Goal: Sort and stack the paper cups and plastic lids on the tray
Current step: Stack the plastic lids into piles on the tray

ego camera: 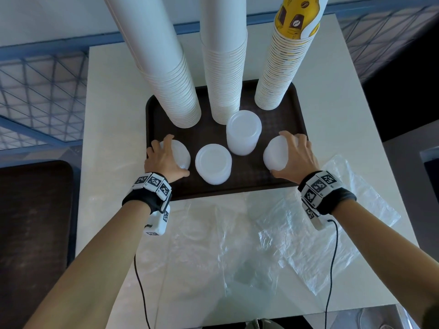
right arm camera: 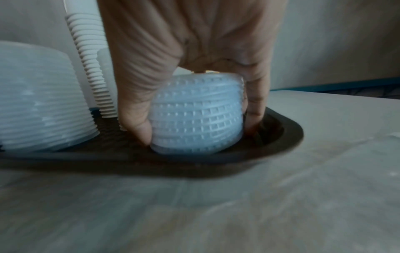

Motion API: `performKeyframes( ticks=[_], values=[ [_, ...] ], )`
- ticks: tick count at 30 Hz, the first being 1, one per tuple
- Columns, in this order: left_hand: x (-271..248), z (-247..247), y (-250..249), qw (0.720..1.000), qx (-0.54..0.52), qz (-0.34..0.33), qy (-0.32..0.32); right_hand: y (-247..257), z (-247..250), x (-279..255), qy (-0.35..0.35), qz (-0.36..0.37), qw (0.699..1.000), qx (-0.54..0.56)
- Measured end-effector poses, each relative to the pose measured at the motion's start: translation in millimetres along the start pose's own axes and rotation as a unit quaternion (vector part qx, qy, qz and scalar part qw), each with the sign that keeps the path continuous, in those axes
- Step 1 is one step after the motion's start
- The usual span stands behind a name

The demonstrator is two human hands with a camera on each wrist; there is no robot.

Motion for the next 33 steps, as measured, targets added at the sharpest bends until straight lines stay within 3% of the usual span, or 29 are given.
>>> performKeyframes(
  ticks=[7, 17, 25, 33],
  values=[
    [-3, -1, -3, 0.999, 0.009, 0.000, -0.039, 1, 0, -4, -0.011, 0.024, 0.999, -0.030],
    [-24, 2, 1, 0.972, 0.001, -0.094, -0.216, 9, -9, -16, -0.061, 0.126, 0.987, -0.078],
    [-19, -19, 1, 0.979, 0.063, -0.102, -0.164, 6, -28, -15, -0.055, 0.132, 0.983, -0.119],
    [-16, -22, -2, 0.980, 0.055, -0.095, -0.163, 3, -34, -12, -0.050, 0.123, 0.981, -0.141]
  ],
)
Point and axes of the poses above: each hand's wrist, its own x-axis towards the middle knuckle, its own z-axis out of the back of the hand, y = z × x, the point moved 3 cm from there along x, towards the middle knuckle, and after that the axes turned 14 degrees about x, right-handed, at the moved point
